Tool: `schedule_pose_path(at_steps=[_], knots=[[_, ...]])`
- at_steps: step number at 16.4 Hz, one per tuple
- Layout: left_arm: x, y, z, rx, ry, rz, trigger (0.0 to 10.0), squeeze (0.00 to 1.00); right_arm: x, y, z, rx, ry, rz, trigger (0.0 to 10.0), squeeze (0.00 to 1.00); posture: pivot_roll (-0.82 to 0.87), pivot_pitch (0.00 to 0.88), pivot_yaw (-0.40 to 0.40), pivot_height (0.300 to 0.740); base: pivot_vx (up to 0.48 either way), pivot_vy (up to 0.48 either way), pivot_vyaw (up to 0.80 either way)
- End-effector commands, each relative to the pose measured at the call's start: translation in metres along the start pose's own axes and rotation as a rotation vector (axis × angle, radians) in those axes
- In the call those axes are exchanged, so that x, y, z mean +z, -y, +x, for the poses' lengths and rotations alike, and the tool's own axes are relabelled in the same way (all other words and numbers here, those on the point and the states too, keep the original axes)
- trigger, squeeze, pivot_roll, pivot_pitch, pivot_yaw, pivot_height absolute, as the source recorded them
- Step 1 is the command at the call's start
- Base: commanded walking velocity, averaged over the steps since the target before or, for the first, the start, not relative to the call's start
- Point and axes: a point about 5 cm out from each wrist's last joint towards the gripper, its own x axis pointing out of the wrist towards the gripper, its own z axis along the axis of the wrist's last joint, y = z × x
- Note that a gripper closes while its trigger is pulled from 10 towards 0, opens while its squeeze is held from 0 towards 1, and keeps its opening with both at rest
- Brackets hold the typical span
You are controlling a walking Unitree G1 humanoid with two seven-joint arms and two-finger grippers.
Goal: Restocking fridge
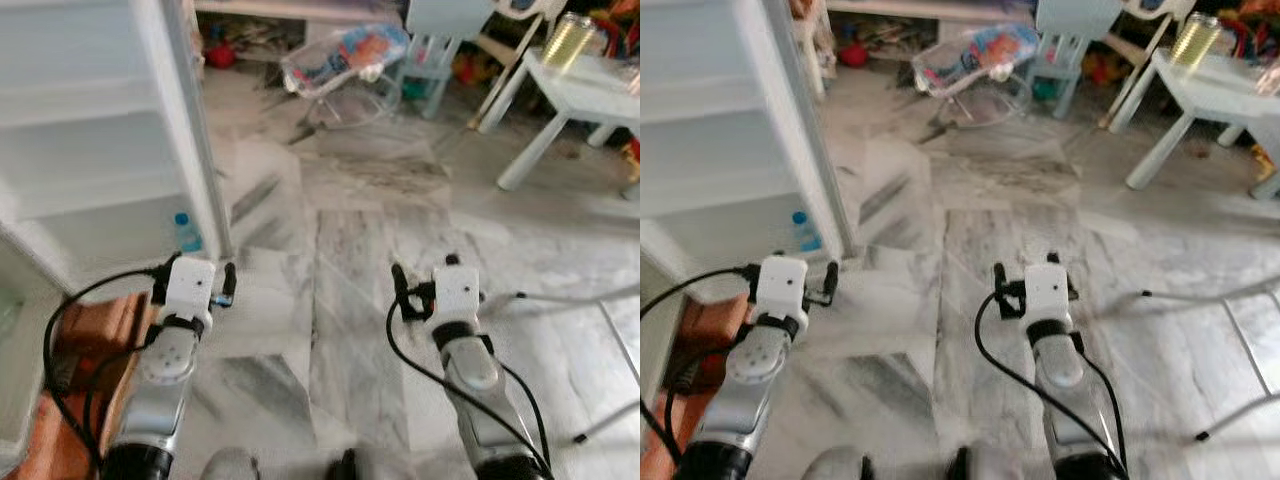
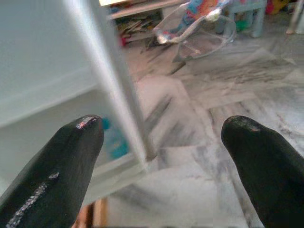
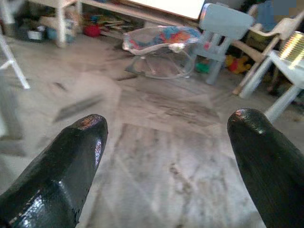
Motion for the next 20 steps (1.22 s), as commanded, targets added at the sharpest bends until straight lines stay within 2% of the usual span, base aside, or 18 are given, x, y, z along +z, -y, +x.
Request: schedule_pose_path(at_steps=[1, 4, 5, 6, 8, 10, 11, 16, 20], knots=[[0.009, 0.011, -0.001, -0.037, 0.033, -0.002, 10.0, 0.00, 0.000, 0.008, 0.002, -0.027, -0.008, 0.003, 10.0, 0.00, 0.11, 0.103, -0.089, 0.740, 0.450, 0.000, 0.00], [0.014, 0.012, -0.007, -0.050, 0.054, 0.009, 10.0, 0.00, 0.007, 0.015, 0.011, -0.110, -0.005, -0.057, 10.0, 0.00, 0.12, 0.108, -0.093, 0.740, 0.439, 0.000, 0.00], [0.011, 0.014, -0.011, -0.060, 0.052, -0.011, 10.0, 0.00, 0.009, 0.016, 0.013, -0.085, 0.007, -0.022, 10.0, 0.00, 0.11, 0.109, -0.097, 0.740, 0.439, 0.000, 0.00], [0.008, 0.016, -0.013, -0.064, 0.039, -0.018, 10.0, 0.00, 0.012, 0.009, 0.013, 0.017, 0.033, 0.042, 10.0, 0.00, 0.11, 0.110, -0.101, 0.740, 0.435, 0.000, 0.00], [-0.001, 0.021, -0.018, -0.077, 0.002, -0.029, 10.0, 0.00, 0.016, 0.007, 0.012, 0.010, 0.029, 0.066, 10.0, 0.00, 0.08, 0.108, -0.103, 0.740, 0.392, -0.270, 0.00], [-0.004, 0.024, -0.020, -0.090, -0.010, -0.024, 10.0, 0.00, 0.021, 0.006, 0.008, 0.013, 0.074, 0.049, 10.0, 0.00, 0.08, 0.107, -0.101, 0.740, 0.384, -0.285, 0.00], [-0.003, 0.025, -0.019, -0.093, -0.010, -0.025, 10.0, 0.00, 0.018, 0.005, 0.008, 0.009, 0.053, 0.062, 10.0, 0.00, 0.08, 0.106, -0.099, 0.740, 0.382, -0.285, 0.00], [0.001, 0.019, -0.012, -0.091, 0.002, -0.023, 10.0, 0.00, 0.024, 0.003, 0.014, 0.010, 0.081, 0.059, 10.0, 0.00, 0.07, 0.102, -0.080, 0.740, 0.380, -0.291, -0.80], [0.002, 0.021, -0.010, -0.083, 0.007, -0.026, 10.0, 0.00, 0.024, 0.004, 0.015, 0.005, 0.083, 0.057, 10.0, 0.00, 0.08, 0.101, -0.084, 0.740, 0.373, -0.293, -0.80]])
